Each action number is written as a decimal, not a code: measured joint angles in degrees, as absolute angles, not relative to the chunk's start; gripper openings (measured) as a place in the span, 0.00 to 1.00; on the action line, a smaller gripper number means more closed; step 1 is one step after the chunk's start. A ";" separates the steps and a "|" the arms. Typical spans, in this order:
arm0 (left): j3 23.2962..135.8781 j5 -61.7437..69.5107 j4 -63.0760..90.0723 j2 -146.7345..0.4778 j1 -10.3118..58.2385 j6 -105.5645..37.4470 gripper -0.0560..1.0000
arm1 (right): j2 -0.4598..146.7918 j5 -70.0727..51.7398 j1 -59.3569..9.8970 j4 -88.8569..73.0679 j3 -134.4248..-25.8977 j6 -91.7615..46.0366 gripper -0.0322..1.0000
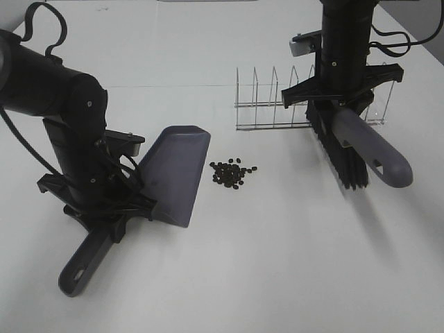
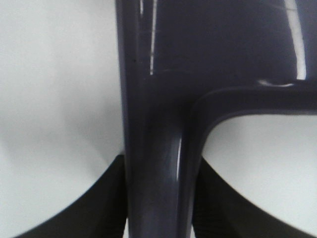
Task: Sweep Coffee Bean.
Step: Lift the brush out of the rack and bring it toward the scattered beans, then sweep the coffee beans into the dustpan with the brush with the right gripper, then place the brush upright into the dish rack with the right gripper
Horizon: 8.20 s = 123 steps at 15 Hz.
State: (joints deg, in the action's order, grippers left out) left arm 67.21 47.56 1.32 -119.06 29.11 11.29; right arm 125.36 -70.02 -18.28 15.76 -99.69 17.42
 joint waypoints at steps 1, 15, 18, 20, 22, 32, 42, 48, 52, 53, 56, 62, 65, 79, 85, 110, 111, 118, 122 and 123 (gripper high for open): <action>68.41 48.30 1.32 -119.86 29.11 10.94 0.36 | 125.82 -70.02 -18.91 15.81 -99.69 17.99 0.33; 69.56 48.82 1.32 -120.89 29.11 9.34 0.36 | 135.22 -62.34 -26.93 -9.91 -103.42 20.00 0.33; 69.56 48.82 1.32 -120.89 29.11 9.17 0.36 | 138.03 -61.25 -27.10 -18.45 -106.34 18.74 0.33; 69.56 48.82 1.38 -120.89 29.11 9.05 0.36 | 139.17 -59.70 -27.10 -26.07 -108.06 16.27 0.33; 69.56 48.82 1.38 -120.89 29.11 9.00 0.36 | 139.46 -59.64 -27.10 -29.56 -111.10 13.98 0.33; 69.56 48.87 1.38 -120.89 29.11 9.00 0.36 | 139.34 -69.73 -27.10 -17.48 -126.85 13.87 0.33; 69.61 48.99 1.38 -120.89 29.11 8.77 0.36 | 126.62 -70.07 -26.41 6.70 -103.59 12.72 0.33; 69.61 48.99 1.43 -120.95 29.11 9.28 0.36 | 128.86 -70.02 -23.84 15.07 -102.33 14.04 0.33; 69.61 49.05 0.92 -120.95 29.22 14.61 0.36 | 132.01 -68.07 -23.84 5.21 -102.50 14.09 0.33; 69.61 49.05 0.00 -120.95 29.34 15.99 0.36 | 132.47 -67.32 -23.84 3.21 -102.67 14.09 0.33; 69.61 49.05 -0.40 -120.95 29.39 16.84 0.36 | 134.47 -64.52 -23.84 -3.32 -102.73 13.92 0.33; 69.61 48.93 -0.74 -120.95 29.39 16.84 0.36 | 136.25 -56.09 -25.78 -18.96 -102.85 10.60 0.33; 69.61 48.93 -0.80 -120.95 29.39 16.62 0.36 | 138.71 -54.43 -26.36 -34.15 -105.88 2.01 0.33; 69.61 48.82 -0.92 -120.95 29.39 16.50 0.36 | 136.59 -69.84 -26.41 -21.26 -125.82 1.09 0.33; 69.61 48.76 -0.57 -120.95 29.39 15.47 0.36 | 119.75 -69.84 -26.30 -7.33 -107.77 1.89 0.33; 69.73 49.22 0.00 -120.95 29.34 14.73 0.36 | 132.12 -71.10 -5.21 0.00 -101.30 -1.09 0.33; 69.73 49.22 0.00 -120.95 29.34 14.73 0.36 | 132.75 -71.45 -5.16 -0.34 -102.22 -1.38 0.33; 69.73 49.22 0.00 -120.95 29.34 14.73 0.36 | 135.68 -70.53 -5.16 -2.46 -113.45 -3.09 0.33; 69.73 49.33 0.00 -120.95 29.34 14.73 0.36 | 139.80 -70.59 -5.16 -3.32 -119.81 -3.15 0.33; 69.73 49.33 0.00 -120.95 29.34 14.73 0.36 | 140.72 -71.16 -5.04 -3.32 -121.41 -3.04 0.33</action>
